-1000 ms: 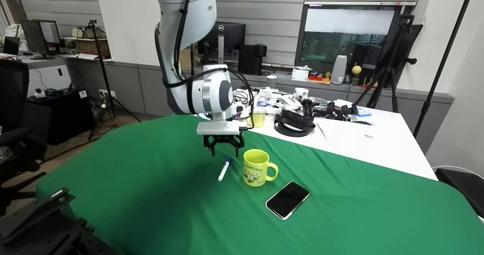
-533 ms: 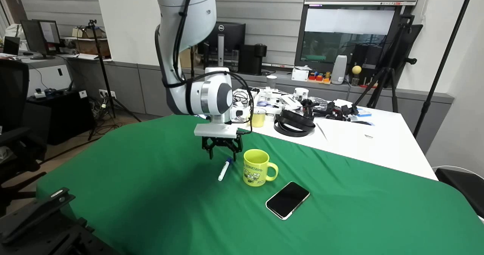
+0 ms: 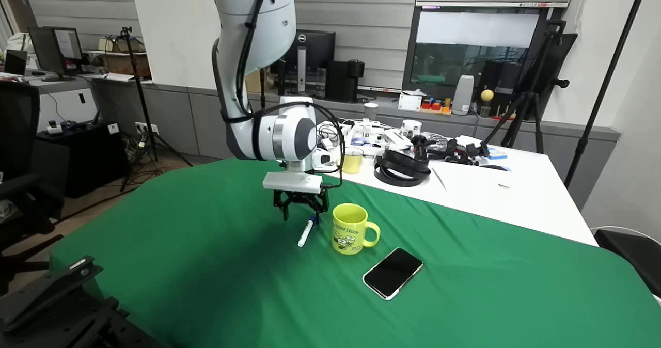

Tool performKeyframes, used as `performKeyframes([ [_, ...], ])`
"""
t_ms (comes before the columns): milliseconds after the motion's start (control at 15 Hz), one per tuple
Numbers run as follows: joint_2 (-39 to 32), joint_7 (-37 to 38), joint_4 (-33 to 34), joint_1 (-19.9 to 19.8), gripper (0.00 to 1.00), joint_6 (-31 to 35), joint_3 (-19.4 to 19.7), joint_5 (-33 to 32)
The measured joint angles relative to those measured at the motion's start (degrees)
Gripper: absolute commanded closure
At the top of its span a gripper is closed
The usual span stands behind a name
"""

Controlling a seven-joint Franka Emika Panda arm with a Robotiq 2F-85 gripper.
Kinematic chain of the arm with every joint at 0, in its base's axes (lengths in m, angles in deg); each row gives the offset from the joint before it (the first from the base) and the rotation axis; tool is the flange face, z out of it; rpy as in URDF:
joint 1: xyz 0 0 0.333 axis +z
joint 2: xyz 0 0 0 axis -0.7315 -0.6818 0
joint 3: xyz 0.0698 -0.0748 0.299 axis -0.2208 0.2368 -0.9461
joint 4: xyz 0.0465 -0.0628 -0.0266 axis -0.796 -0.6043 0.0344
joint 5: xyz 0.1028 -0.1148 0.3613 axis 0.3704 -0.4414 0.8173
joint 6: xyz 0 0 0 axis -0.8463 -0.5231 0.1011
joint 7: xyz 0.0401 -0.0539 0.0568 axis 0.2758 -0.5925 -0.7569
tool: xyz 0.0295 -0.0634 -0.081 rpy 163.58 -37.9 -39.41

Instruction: Put the marker in the cup

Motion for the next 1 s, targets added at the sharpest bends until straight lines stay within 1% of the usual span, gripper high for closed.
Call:
performKeyframes([
  [67,-0.07,-0.01,0.02,-0.03,0.26,0.0,-0.06,0.22],
  [133,-0.15,-0.01,0.05,-0.03,0.32,0.0,-0.09,0.27],
  [333,-0.41,-0.01,0.11,-0.03,0.55,0.0,-0.15,0.32],
  [533,-0.54,-0.01,0.17,-0.03,0.75,0.0,-0.16,0.33],
  [667,-0.54,-0.01,0.38,-0.03,0.87,0.0,-0.39,0.38],
  [733,-0.54,-0.01,0.48,-0.03,0.95,-0.02,-0.6,0.4],
  [800,-0.54,-0.01,0.56,-0.02,0.99,-0.05,-0.78,0.42],
  [867,-0.53,-0.01,0.61,-0.02,0.99,-0.06,-0.95,0.43],
  [933,-0.52,-0.01,0.64,-0.02,0.95,-0.09,-1.02,0.43],
  [1000,-0.52,-0.01,0.65,-0.02,0.95,-0.12,-1.02,0.43],
])
